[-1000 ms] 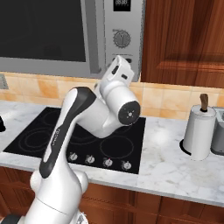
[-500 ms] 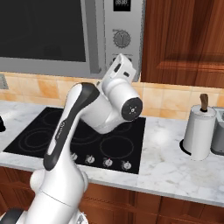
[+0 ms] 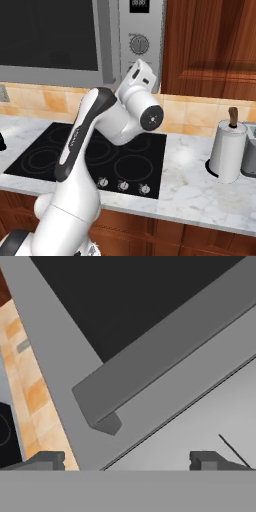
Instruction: Place the microwavable item in the microwave. Then, close the microwave door and press the start button.
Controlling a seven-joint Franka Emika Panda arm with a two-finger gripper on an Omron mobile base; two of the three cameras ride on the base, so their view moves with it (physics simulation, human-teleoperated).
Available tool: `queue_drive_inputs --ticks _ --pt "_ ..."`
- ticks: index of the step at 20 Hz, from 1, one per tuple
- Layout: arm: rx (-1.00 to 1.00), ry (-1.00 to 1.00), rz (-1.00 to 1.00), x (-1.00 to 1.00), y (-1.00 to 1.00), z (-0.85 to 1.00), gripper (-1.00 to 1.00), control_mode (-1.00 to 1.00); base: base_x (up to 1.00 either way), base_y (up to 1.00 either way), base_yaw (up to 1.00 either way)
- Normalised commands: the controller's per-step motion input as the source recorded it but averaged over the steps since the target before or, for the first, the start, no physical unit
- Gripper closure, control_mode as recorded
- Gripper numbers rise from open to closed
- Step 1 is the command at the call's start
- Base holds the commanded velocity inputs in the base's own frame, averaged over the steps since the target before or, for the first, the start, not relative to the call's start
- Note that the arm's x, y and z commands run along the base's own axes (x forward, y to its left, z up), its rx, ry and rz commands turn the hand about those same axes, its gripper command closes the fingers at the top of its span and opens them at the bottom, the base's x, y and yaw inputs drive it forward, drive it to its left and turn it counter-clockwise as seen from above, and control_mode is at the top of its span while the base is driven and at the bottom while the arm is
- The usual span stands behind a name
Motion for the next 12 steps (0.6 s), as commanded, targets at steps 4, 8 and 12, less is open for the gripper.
queue_drive_inputs --ticks 4,8,12 --pt "0.0 0.03 0.01 0.26 -0.06 0.0 -1.0 -1.0 0.0 0.0 0.0" --pt "0.0 0.03 0.01 0.23 -0.1 0.0 -1.0 -1.0 0.0 0.0 0.0" --pt "0.0 0.03 0.01 0.24 -0.12 0.0 -1.0 -1.0 0.0 0.0 0.0"
